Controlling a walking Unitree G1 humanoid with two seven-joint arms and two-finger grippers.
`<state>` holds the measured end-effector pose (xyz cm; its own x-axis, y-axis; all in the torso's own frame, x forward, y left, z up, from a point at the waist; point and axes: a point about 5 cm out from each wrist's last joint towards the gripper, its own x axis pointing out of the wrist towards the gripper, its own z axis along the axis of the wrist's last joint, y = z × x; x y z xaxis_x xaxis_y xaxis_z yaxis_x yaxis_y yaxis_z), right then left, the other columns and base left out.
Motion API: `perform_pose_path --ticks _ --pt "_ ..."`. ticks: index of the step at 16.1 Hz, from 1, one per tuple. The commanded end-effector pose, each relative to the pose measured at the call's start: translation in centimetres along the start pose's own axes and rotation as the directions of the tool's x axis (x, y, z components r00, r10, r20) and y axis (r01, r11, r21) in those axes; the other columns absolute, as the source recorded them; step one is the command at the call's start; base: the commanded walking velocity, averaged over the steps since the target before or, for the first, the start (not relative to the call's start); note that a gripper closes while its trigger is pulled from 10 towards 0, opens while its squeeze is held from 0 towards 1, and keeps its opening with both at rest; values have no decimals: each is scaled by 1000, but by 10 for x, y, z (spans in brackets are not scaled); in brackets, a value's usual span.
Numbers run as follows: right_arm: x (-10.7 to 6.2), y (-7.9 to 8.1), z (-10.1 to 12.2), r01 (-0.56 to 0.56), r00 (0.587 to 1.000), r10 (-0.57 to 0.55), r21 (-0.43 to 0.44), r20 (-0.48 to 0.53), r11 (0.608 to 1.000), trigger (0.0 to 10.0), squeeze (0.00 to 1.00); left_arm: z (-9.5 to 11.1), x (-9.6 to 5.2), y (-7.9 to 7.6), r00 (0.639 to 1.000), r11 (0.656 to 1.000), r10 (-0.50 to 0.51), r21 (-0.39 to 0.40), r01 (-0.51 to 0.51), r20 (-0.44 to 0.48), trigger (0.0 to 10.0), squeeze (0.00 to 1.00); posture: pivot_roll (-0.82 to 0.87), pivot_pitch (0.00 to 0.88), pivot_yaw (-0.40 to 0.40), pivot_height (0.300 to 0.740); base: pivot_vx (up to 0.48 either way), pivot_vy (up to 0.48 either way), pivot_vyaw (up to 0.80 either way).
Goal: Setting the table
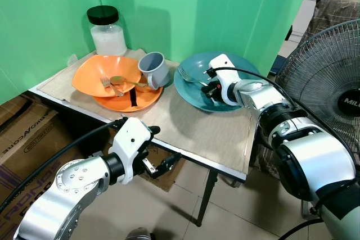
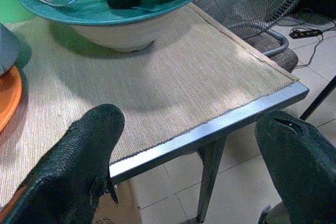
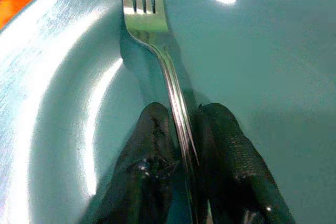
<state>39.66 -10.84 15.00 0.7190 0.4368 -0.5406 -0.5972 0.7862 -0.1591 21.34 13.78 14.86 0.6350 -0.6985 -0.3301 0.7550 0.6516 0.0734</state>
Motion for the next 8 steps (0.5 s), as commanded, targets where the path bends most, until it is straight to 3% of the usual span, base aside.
perform_pose_path --ticks 1,8 --pt "0 0 1 -13 1000 13 -2 -14 1000 0 0 3 0 -1 1000 1000 1 20 -1 7 10000 0 159 0 -35 740 0 0 0" --pt "-2 -3 7 -12 1000 12 -6 19 1000 0 0 4 0 2 1000 999 13 32 -14 12 10000 0 160 0 -36 740 0 0 0"
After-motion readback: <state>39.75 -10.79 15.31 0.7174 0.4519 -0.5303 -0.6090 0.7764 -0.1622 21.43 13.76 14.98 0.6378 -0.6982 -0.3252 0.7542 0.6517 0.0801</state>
